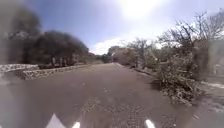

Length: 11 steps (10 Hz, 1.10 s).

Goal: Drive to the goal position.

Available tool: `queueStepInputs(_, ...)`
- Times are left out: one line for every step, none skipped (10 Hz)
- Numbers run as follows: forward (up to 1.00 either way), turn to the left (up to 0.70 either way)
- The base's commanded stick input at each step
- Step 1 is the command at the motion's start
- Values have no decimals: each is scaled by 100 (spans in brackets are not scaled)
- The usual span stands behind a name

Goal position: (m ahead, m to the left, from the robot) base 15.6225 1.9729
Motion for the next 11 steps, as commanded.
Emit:
queueStepInputs(50, 0)
queueStepInputs(50, 0)
queueStepInputs(50, 0)
queueStepInputs(50, 0)
queueStepInputs(50, 0)
queueStepInputs(50, 0)
queueStepInputs(50, 0)
queueStepInputs(50, 0)
queueStepInputs(50, 0)
queueStepInputs(50, 0)
queueStepInputs(50, 0)
